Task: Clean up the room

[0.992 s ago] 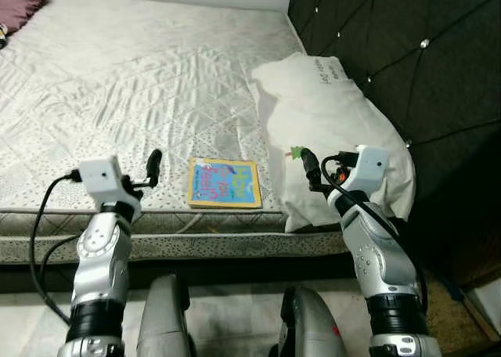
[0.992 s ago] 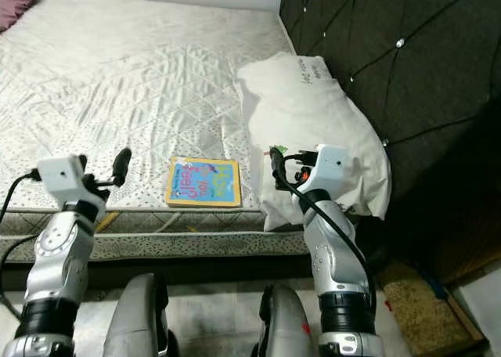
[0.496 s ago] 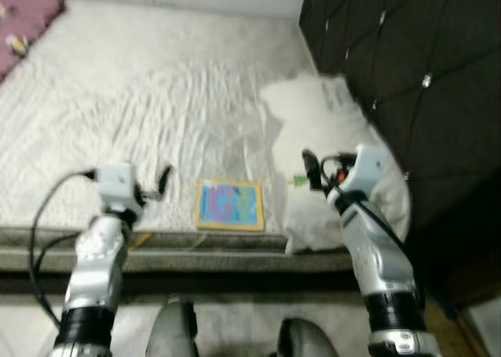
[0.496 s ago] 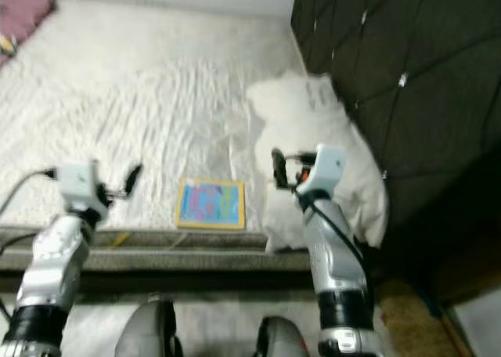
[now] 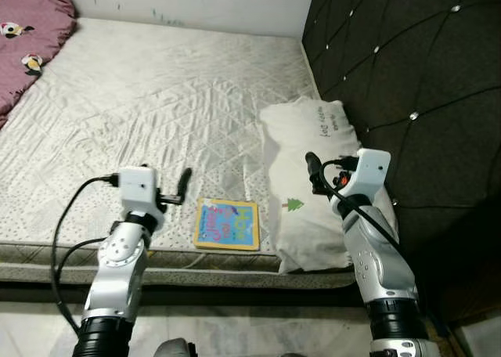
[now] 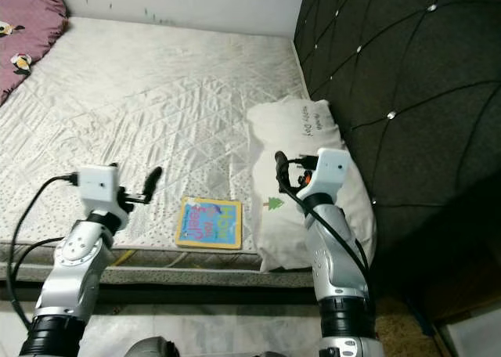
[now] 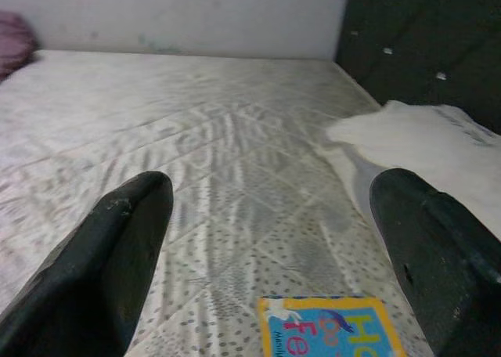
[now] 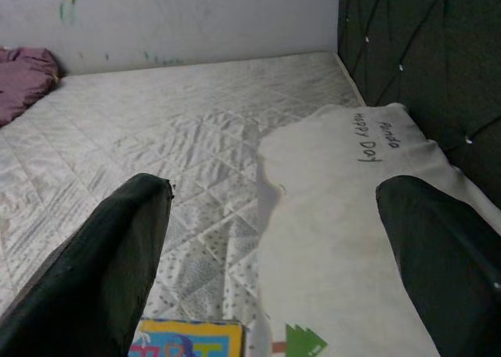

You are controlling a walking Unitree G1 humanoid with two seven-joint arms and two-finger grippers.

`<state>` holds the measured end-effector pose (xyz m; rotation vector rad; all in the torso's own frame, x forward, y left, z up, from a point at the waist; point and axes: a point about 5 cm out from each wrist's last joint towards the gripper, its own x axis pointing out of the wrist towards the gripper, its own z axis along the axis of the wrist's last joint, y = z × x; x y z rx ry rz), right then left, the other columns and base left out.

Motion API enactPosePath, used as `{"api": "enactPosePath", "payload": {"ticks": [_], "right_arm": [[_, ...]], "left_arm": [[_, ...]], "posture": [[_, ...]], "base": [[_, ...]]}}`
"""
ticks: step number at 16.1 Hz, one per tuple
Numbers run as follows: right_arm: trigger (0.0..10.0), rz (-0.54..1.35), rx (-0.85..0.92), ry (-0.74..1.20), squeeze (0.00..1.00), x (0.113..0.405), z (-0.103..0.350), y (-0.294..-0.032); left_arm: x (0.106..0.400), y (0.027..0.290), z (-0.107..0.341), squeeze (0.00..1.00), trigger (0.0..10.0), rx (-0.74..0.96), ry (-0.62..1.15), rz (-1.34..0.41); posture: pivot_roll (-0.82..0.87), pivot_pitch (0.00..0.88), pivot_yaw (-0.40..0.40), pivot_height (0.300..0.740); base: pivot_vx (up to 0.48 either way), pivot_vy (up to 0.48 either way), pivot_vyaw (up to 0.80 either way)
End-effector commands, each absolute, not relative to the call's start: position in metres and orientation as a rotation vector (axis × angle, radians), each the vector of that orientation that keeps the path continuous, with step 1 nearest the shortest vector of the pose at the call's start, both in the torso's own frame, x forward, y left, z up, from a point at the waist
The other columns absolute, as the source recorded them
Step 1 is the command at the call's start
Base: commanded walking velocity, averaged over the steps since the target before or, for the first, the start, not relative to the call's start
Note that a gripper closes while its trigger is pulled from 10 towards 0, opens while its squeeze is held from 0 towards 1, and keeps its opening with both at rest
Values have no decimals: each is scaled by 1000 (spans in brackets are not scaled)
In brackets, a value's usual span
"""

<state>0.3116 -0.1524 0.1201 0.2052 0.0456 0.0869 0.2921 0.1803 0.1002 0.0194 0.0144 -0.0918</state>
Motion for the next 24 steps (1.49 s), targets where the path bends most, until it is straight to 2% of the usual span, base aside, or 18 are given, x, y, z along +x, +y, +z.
{"api": "enactPosePath", "payload": {"ticks": [1,13,17,22,24], "right_arm": [[10000,82,199,44,0,310,121,-153],[10000,61,184,53,0,312,119,-156],[10000,59,175,63,0,313,117,-157],[10000,62,167,76,0,312,115,-156],[10000,63,166,77,0,312,115,-156]], "left_arm": [[290,185,100,0,10000,-5,25,-56],[297,182,102,0,10000,-29,28,-46],[297,183,101,0,10000,-37,33,-40],[296,185,102,0,10000,-53,22,-42],[295,183,105,0,10000,-64,1,-81]], "posture": [[-6,0,-100,740],[-16,0,-94,740],[-17,0,-95,740],[-15,0,-95,740],[-15,0,-97,740]], "base": [[0,0,0],[0,440,0],[0,480,-745],[0,480,0],[0,0,0]]}}
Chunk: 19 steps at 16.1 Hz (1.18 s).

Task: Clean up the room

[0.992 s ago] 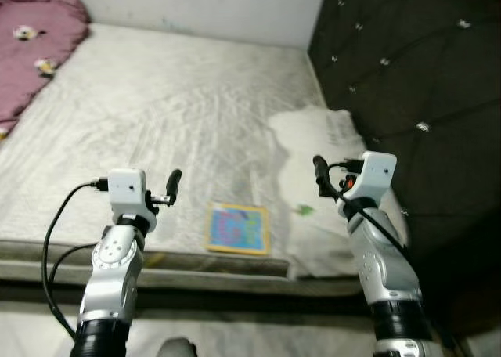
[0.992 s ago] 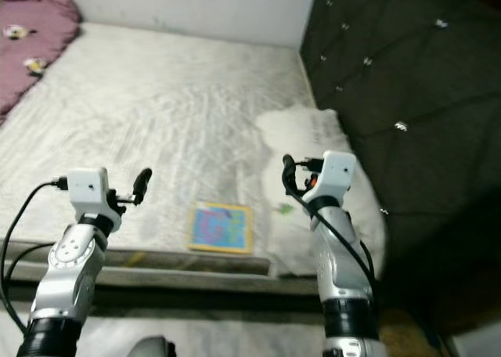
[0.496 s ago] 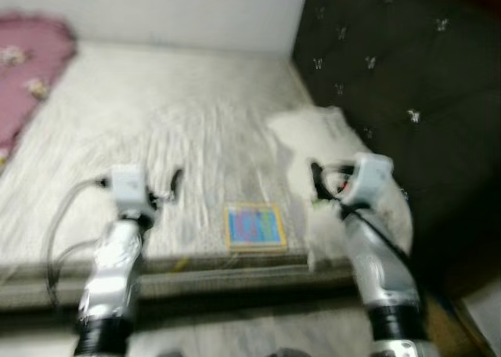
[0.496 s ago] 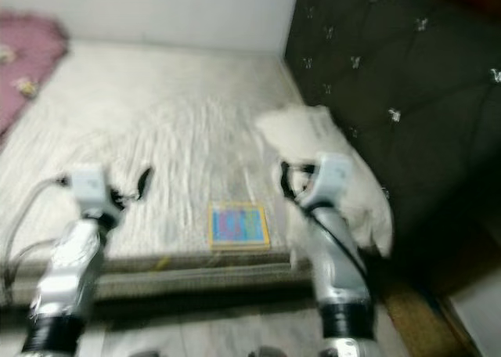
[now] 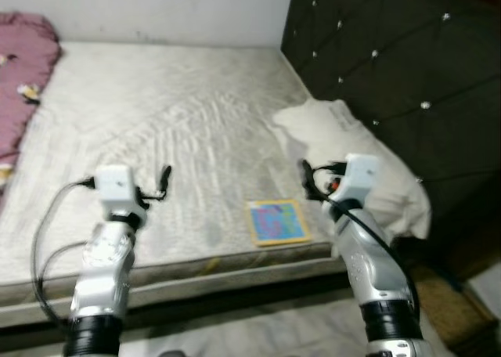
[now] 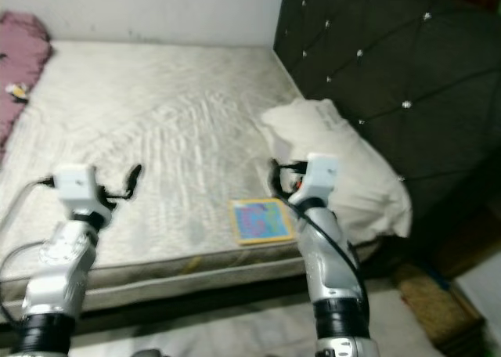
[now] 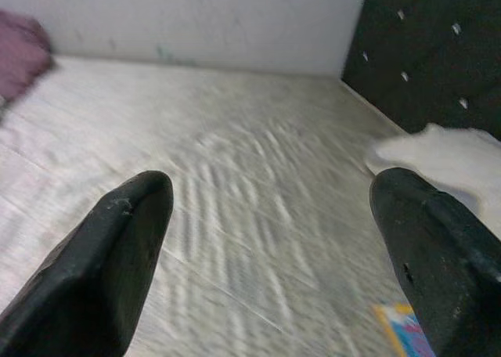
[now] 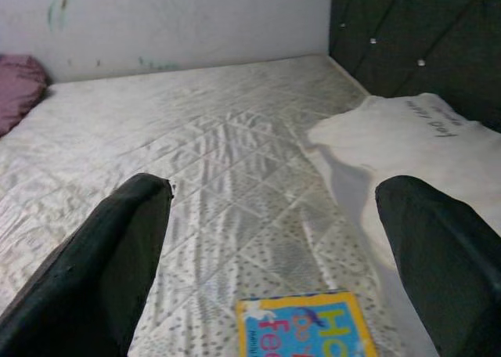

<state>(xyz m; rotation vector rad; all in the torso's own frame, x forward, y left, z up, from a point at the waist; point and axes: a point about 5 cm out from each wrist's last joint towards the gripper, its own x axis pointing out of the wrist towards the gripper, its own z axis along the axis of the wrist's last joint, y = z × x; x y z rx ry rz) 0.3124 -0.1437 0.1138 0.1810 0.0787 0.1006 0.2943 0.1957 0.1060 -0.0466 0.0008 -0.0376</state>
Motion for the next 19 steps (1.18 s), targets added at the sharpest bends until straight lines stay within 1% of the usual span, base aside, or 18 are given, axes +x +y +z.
{"api": "enactPosePath", "payload": {"ticks": [1,4,12,15,19], "right_arm": [[10000,64,166,78,0,312,114,-156],[10000,66,162,79,0,312,114,-156],[10000,80,132,75,0,313,114,-154],[10000,80,131,76,0,313,114,-154],[10000,82,130,79,0,313,113,-154]], "left_arm": [[294,181,105,0,10000,-68,-2,-100],[293,181,106,0,10000,-77,-5,-111],[292,181,106,0,10000,-90,-7,-128],[292,180,106,0,10000,-91,-7,-130],[293,181,106,0,10000,-93,-4,-122]], "posture": [[-16,0,-96,740],[-16,0,-96,740],[-15,0,-96,740],[-12,0,-98,740],[-10,0,-100,740]], "base": [[0,0,0],[81,0,0],[337,0,0],[356,0,510],[327,0,0]]}}
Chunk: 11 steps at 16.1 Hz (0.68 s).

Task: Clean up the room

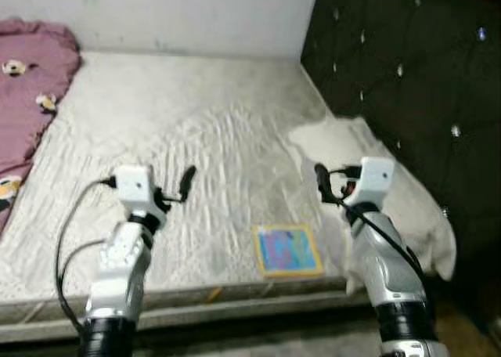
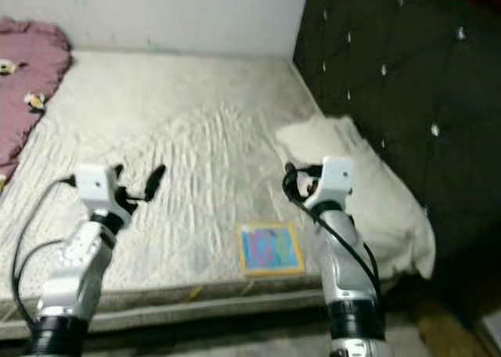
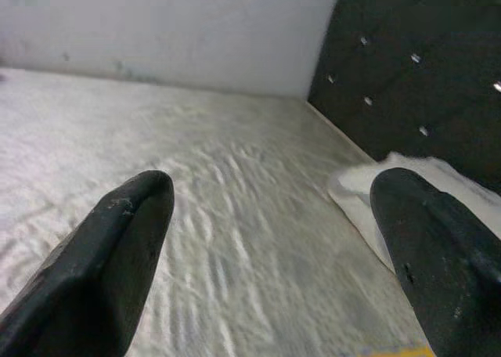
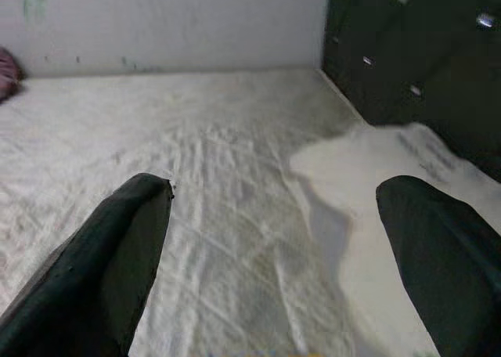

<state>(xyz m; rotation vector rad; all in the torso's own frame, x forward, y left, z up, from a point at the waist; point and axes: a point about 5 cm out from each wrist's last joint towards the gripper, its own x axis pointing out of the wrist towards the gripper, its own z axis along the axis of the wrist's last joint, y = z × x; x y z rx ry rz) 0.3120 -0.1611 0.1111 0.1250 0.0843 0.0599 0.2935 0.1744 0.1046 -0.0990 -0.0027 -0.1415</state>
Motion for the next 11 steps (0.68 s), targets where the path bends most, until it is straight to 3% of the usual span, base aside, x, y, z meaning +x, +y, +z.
{"api": "enactPosePath", "payload": {"ticks": [1,4,11], "right_arm": [[10000,84,131,81,0,313,113,-154],[10000,91,125,82,0,313,112,-153],[10000,94,140,85,0,313,111,-152]], "left_arm": [[294,181,106,0,10000,-83,-1,-109],[294,182,104,0,10000,-79,13,-106],[295,185,102,0,10000,-77,30,-90]], "posture": [[-9,0,-99,740],[-6,0,-102,740],[-5,0,-103,740]], "base": [[0,0,0],[0,0,0],[0,480,0]]}}
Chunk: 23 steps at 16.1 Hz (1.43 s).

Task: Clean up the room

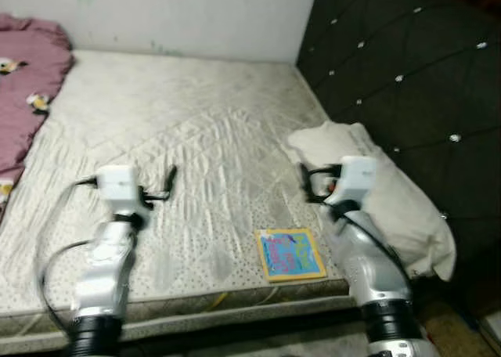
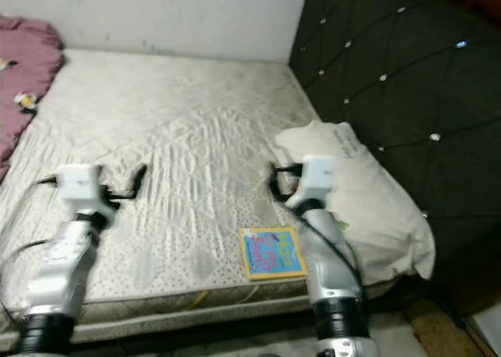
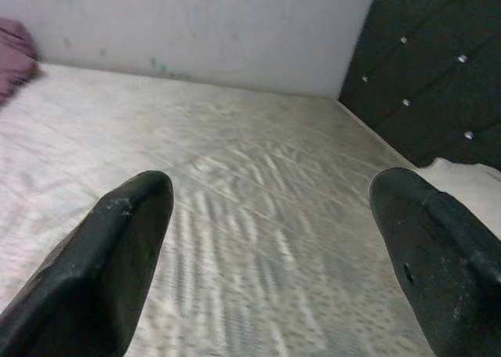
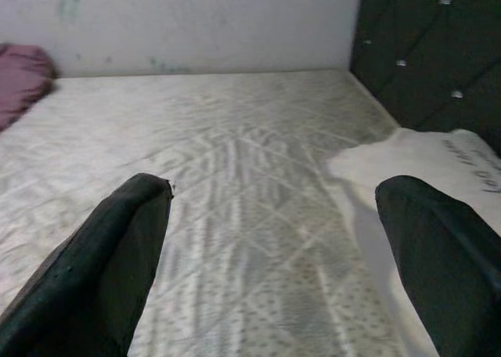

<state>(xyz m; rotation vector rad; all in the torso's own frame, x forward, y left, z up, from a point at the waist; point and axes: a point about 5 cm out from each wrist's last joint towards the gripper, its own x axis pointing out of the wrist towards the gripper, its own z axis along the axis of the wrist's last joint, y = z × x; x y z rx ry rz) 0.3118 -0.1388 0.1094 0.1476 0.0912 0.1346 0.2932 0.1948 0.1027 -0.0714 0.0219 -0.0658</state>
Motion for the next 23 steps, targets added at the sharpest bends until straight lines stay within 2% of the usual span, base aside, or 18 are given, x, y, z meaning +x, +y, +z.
{"api": "enactPosePath", "payload": {"ticks": [1,3,6,17,21,23], "right_arm": [[10000,94,141,86,0,313,111,-152],[10000,103,122,80,0,313,112,-153],[10000,103,116,77,0,313,113,-153],[10000,85,107,93,0,315,110,-155],[10000,77,108,95,0,315,110,-155],[10000,73,110,97,0,315,109,-156]], "left_arm": [[295,185,102,0,10000,-77,31,-89],[295,185,101,0,10000,-78,35,-86],[295,185,100,0,10000,-80,44,-82],[295,185,100,0,10000,-82,46,-79],[295,186,100,0,10000,-81,44,-78],[294,185,102,0,10000,-81,18,-79]], "posture": [[-5,0,-103,740],[-6,0,-103,740],[-6,0,-107,740],[-7,0,-108,740],[-7,0,-108,740],[-6,0,-108,740]], "base": [[0,480,0],[0,480,0],[0,480,675],[0,480,0],[0,480,300],[0,0,0]]}}
